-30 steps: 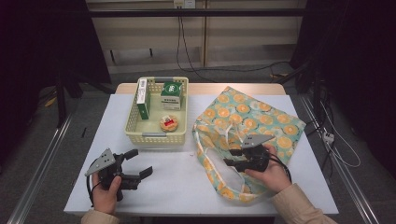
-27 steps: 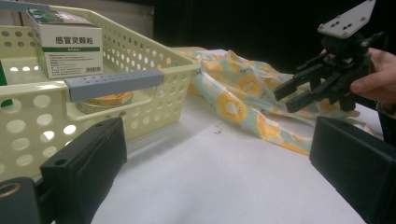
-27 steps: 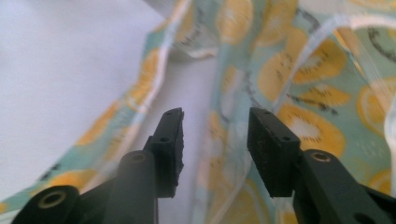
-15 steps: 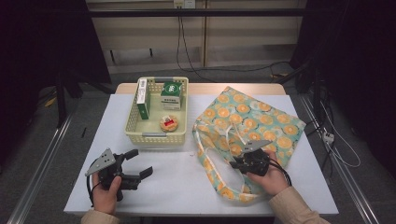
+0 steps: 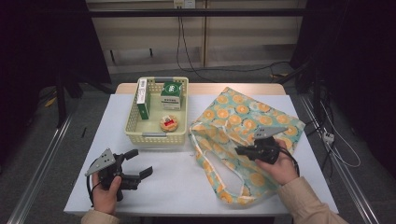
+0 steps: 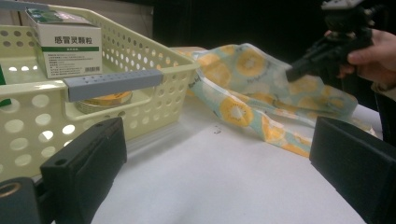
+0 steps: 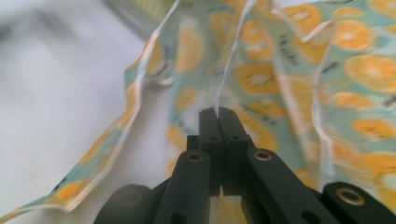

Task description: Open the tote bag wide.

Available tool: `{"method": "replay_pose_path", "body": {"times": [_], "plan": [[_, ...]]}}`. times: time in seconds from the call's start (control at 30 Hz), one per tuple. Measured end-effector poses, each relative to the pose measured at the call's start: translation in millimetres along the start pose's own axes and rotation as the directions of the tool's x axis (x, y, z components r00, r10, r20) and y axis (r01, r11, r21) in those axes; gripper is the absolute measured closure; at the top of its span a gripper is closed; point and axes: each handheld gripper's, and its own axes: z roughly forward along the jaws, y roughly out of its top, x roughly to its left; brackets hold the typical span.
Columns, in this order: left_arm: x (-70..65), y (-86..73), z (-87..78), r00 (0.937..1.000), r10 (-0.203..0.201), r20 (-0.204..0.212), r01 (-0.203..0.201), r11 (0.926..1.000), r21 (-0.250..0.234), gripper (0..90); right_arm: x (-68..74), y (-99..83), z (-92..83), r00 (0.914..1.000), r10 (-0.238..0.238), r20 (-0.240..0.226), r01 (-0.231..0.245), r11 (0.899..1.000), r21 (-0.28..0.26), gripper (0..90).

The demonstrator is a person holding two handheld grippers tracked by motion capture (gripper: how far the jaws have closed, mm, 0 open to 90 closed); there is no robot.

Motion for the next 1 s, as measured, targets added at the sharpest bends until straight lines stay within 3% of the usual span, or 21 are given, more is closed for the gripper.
{"method": "replay_pose_path", "body": {"times": [0.07,0.13,0.2,0.3,0.4,0.57,0.7,0.8,1.0], "plan": [[-0.2,-0.1,0.7,1.0,-0.002,0.002,0.002,1.0,0.001,3.6,-15.3,5.1,-2.1,0.9993,0.036,0.008,-0.036,0.999,-0.017,90.0],[-0.5,0.3,0.7,1.0,0.001,0.002,-0.001,1.0,0.0,3.6,-32.8,10.2,-1.4,0.9988,0.042,0.026,-0.041,0.999,-0.029,90.0],[-0.4,0.2,0.6,1.0,-0.002,0.003,0.002,1.0,-0.003,3.6,-47.6,11.0,1.1,0.9952,0.096,0.017,-0.095,0.994,-0.056,90.0],[1.0,-0.2,-0.5,1.0,-0.002,0.001,0.002,1.0,-0.004,3.6,-69.1,9.7,6.5,0.9918,0.088,0.092,-0.085,0.996,-0.033,90.0],[2.4,-1.0,-1.1,1.0,-0.009,0.002,0.009,0.9999,-0.006,3.6,-80.2,4.2,12.5,0.9872,0.105,0.12,-0.102,0.994,-0.026,90.0],[2.4,-0.9,-0.4,1.0,-0.008,0.005,0.008,1.0,-0.005,3.6,-83.2,-3.9,27.5,0.9863,0.05,0.157,-0.059,0.997,0.054,90.0],[1.6,-0.5,-0.4,1.0,-0.006,0.005,0.006,1.0,-0.004,3.6,-80.9,-7.7,34.5,0.9865,0.052,0.156,-0.063,0.996,0.07,86.9],[1.9,-0.8,-0.8,1.0,-0.006,0.003,0.006,1.0,-0.001,3.6,-76.7,-9.4,36.1,0.9855,0.019,0.169,-0.037,0.994,0.099,82.6],[1.4,-0.5,-0.2,1.0,-0.005,0.003,0.005,1.0,-0.003,3.6,-67.4,-2.4,23.9,0.9859,0.031,0.165,-0.037,0.999,0.035,69.9]]}}
